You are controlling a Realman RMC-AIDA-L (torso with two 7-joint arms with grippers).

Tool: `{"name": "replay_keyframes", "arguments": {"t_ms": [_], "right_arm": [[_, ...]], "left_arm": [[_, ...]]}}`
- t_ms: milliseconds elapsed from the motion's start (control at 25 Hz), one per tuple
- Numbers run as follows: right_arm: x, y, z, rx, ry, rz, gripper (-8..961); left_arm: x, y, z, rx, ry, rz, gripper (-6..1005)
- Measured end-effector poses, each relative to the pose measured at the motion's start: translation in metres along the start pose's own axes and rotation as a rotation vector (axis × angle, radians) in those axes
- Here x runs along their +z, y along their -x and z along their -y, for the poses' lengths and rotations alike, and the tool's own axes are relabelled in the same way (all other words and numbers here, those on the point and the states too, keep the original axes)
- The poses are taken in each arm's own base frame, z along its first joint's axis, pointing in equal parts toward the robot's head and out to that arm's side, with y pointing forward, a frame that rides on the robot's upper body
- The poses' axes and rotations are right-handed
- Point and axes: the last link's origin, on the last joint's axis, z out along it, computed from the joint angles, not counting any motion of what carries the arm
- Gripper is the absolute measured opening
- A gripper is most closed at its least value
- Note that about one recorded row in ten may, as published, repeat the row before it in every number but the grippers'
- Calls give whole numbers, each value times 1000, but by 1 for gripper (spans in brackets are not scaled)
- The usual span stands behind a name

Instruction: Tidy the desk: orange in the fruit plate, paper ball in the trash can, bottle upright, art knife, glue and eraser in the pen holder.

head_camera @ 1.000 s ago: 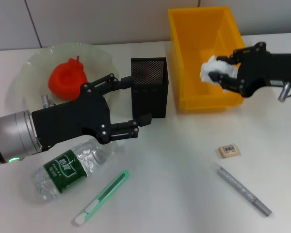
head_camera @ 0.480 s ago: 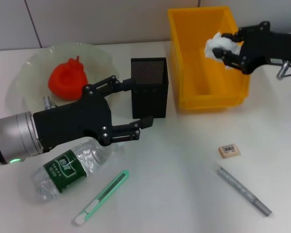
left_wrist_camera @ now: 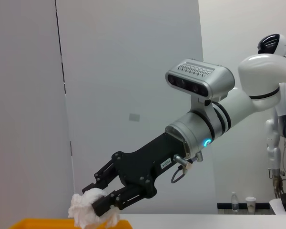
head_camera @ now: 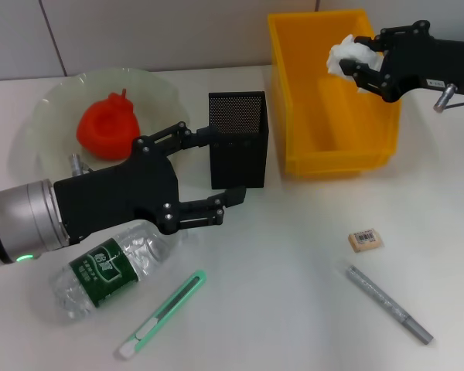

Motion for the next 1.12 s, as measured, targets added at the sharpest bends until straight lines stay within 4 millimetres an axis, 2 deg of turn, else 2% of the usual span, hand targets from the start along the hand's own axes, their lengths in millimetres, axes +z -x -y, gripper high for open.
{"name": "replay_keyframes", "arguments": {"t_ms": [880,1080,1120], "right_arm": [[-6,-8,9,76,-88,121,409],[-6,-8,10,81,-98,122,596],[-6,-8,10,82,-100,122,601]], "left_arm": [[-1,1,-1,6,-3,1,843],[-2,2,-1,4,-5,2,842],[-2,2,-1,4,-5,2,842]]}}
